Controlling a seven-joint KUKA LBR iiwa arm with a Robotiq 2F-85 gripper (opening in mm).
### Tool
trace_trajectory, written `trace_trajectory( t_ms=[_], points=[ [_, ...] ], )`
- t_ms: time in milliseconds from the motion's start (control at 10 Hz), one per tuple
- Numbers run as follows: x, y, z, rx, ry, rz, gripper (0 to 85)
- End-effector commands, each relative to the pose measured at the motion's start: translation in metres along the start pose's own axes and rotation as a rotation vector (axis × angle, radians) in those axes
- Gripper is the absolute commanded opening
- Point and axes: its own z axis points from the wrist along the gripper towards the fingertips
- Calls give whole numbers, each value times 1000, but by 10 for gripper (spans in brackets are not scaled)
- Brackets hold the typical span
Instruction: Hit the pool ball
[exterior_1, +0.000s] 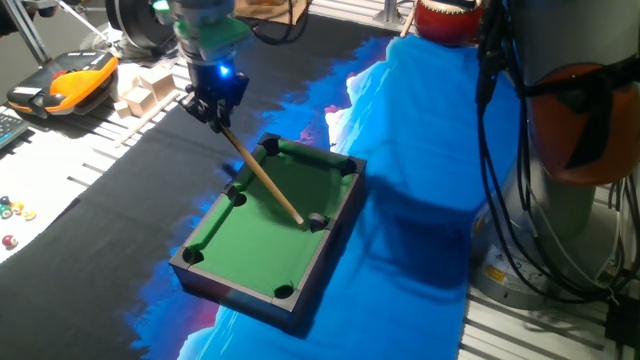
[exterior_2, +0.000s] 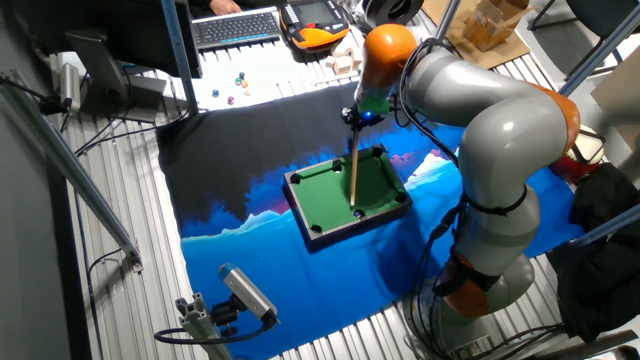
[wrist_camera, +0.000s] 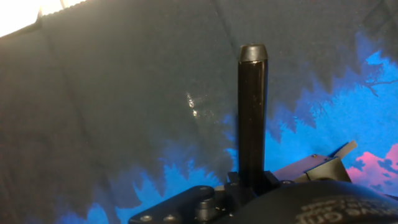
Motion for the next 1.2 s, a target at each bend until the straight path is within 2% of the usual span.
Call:
trace_trajectory(
  t_ms=[0,200,500,600,700,800,900,1000,1100],
  points=[
    [-2,0,-1,-1,-2,0,0],
    [-4,-1,0,12,-13,9,0],
    [-7,-2,3,28,-13,47,0],
    [-8,-3,5,46,-21,65,0],
    [-7,-4,8,78,-22,95,0],
    [-8,-4,11,80,-3,113,0],
    [-9,-4,13,43,37,123,0],
    [-7,-5,15,34,48,127,0],
    [-4,-4,19,43,43,129,0]
  ],
)
